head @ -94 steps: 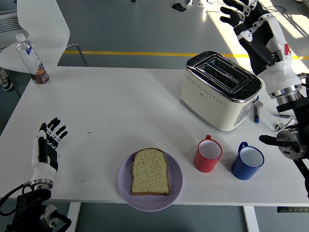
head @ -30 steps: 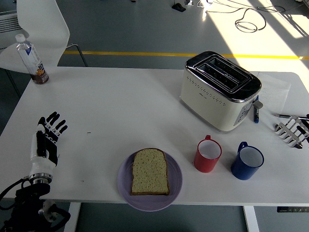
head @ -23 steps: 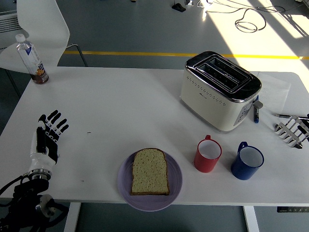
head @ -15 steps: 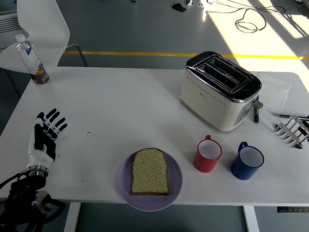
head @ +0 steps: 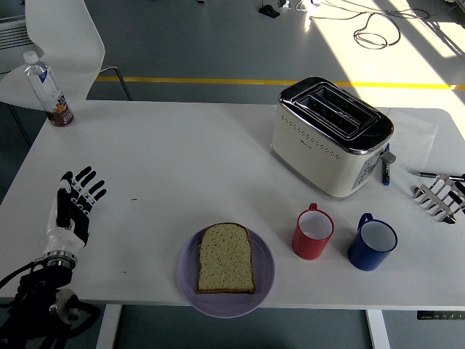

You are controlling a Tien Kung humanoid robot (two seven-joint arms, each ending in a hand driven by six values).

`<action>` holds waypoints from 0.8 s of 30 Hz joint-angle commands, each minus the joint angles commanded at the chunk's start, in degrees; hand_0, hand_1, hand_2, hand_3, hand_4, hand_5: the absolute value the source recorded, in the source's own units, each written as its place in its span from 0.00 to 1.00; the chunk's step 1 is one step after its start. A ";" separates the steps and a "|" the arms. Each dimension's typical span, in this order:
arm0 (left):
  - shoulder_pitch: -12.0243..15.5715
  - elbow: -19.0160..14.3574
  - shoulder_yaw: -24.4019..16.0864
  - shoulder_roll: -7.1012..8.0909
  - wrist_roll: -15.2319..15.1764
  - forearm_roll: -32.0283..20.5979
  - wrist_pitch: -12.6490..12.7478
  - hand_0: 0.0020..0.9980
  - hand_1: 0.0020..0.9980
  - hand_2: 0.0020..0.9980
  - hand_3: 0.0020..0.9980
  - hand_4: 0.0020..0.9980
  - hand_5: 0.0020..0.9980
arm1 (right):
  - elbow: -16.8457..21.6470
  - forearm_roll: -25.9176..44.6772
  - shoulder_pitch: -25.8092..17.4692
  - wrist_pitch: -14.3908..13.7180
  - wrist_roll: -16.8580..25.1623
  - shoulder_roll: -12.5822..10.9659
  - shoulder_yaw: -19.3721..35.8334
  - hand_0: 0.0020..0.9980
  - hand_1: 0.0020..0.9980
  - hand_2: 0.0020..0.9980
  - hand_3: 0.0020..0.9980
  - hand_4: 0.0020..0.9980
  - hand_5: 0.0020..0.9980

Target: Push plate across desktop,pick up the break from the machine,place the break in the plate

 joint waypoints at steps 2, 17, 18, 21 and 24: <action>0.05 0.07 0.14 0.00 -0.08 -0.03 0.02 0.74 0.75 0.83 0.73 0.50 1.00 | -0.01 0.02 -0.12 -0.01 0.02 -0.05 0.19 0.76 0.72 0.72 0.72 0.53 0.51; 0.71 0.61 0.82 0.00 -0.46 -0.13 0.24 0.74 0.75 0.82 0.72 0.49 0.99 | -0.11 0.09 -0.45 -0.02 0.07 -0.20 0.55 0.75 0.71 0.71 0.71 0.53 0.51; 0.64 0.64 0.91 0.00 -0.44 -0.12 0.24 0.74 0.75 0.82 0.72 0.49 0.99 | -0.09 0.09 -0.52 -0.05 0.07 -0.21 0.72 0.75 0.71 0.71 0.71 0.53 0.51; 0.54 0.69 0.99 0.00 -0.45 -0.09 0.25 0.74 0.74 0.82 0.72 0.49 0.99 | -0.14 0.14 -0.63 -0.10 0.08 -0.21 1.01 0.74 0.71 0.71 0.71 0.54 0.56; 0.54 0.67 0.89 0.00 -0.51 -0.08 0.27 0.74 0.74 0.82 0.72 0.49 0.99 | -0.13 0.16 -0.64 -0.10 0.09 -0.27 1.13 0.74 0.71 0.71 0.71 0.54 0.56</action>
